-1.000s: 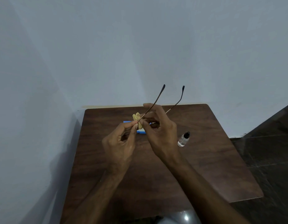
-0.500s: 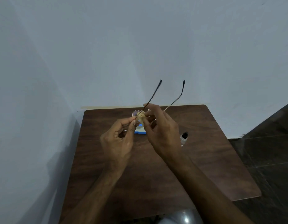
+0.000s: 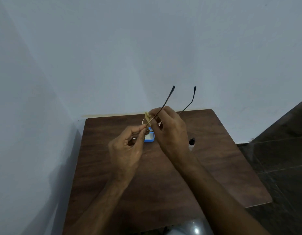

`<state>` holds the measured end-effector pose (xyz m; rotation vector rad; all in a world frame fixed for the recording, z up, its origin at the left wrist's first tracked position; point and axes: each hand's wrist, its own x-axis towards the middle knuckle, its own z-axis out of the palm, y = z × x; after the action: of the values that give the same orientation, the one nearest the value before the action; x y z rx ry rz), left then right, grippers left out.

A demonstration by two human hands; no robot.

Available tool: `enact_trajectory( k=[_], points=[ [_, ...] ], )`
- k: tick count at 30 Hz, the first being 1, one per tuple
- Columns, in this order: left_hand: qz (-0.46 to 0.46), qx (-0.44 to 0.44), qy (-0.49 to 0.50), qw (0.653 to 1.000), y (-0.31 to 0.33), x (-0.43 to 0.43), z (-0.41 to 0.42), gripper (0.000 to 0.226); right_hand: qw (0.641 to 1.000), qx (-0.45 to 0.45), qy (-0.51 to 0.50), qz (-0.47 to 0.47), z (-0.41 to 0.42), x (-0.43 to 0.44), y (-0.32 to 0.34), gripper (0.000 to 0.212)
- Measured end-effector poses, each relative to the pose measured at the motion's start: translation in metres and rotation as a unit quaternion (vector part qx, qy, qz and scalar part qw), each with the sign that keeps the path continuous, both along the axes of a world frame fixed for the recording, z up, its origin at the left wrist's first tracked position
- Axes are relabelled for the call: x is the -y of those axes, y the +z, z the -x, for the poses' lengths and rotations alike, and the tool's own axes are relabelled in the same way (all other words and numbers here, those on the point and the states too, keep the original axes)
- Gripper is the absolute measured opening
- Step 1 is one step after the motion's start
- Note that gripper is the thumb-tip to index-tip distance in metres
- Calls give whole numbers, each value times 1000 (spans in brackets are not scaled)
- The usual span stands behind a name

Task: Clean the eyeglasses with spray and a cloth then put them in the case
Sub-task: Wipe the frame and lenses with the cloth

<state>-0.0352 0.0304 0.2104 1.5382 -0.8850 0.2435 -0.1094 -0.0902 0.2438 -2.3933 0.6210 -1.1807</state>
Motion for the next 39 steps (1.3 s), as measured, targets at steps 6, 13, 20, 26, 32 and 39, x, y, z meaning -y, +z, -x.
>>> enact_trajectory(
  k=[6,13,20,26,32,39],
  points=[
    [25,-50,16,998,3,2,-3,21,1000,2,22,-15,-1,-19,-7,11],
    [7,-42,42,998,4,-4,-8,23,999,-4,-31,32,-1,-6,-13,14],
    [7,-58,46,997,9,-8,-14,25,997,34,-57,-26,-3,4,-9,14],
    [11,-79,53,995,7,-8,-15,27,998,20,-1,-58,-6,-10,-11,14],
    [20,-92,42,995,6,-7,-12,23,998,-6,-51,-26,-7,2,-9,13],
    [60,-145,42,987,7,0,-14,24,992,103,52,-57,-3,-24,-14,17]
  ],
)
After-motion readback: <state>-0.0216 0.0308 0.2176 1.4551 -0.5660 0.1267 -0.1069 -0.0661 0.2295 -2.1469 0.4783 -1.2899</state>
